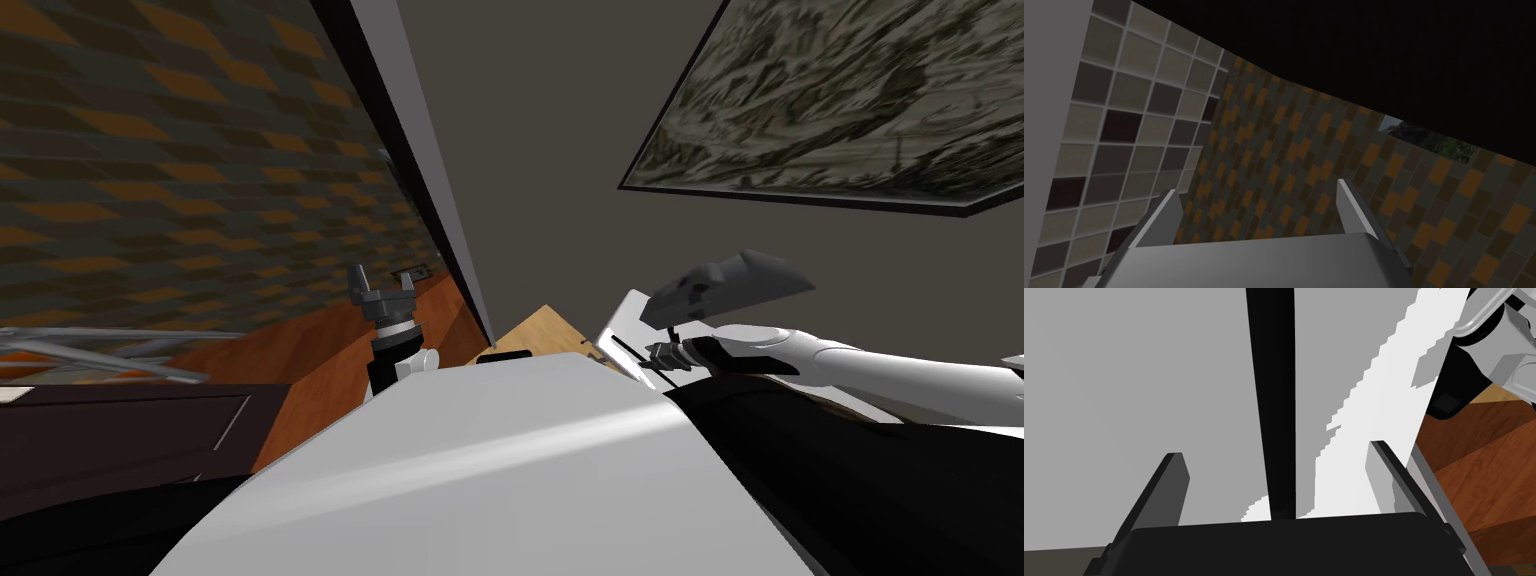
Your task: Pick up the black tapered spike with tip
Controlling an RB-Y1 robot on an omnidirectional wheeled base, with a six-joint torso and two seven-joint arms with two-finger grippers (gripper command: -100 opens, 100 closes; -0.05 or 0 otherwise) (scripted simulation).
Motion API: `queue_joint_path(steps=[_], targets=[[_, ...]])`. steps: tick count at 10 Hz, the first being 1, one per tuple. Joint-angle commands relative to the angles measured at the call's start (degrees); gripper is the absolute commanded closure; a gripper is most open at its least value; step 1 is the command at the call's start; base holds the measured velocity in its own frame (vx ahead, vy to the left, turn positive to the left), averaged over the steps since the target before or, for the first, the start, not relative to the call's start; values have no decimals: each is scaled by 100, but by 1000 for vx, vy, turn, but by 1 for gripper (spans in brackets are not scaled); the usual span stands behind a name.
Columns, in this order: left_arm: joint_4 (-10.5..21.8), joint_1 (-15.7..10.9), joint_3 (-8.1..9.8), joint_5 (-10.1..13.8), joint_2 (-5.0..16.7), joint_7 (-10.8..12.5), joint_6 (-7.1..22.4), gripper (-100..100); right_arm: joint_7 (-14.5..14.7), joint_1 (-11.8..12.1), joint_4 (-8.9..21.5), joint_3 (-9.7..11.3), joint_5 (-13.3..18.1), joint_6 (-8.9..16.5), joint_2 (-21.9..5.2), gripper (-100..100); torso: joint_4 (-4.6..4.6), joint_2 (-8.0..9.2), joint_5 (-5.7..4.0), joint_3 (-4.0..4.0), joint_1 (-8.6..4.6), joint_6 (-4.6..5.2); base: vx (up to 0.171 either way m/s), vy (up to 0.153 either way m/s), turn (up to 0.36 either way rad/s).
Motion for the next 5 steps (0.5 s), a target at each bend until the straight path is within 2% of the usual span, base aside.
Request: queue_joint_path(steps=[1,2,5], targets=[[0,0,0,0,0,0,0,0,0,0,0,0,0,0,0,0,0,0,0,0,0,0,0,0,0],[0,0,0,0,0,0,0,0,53,6,59,47,46,84,179,-100,1,5,1,3,4,0,18,-6,101],[0,0,0,0,0,0,0,0,134,18,147,120,114,209,447,-100,1,2,0,1,1,0,23,-9,49]])
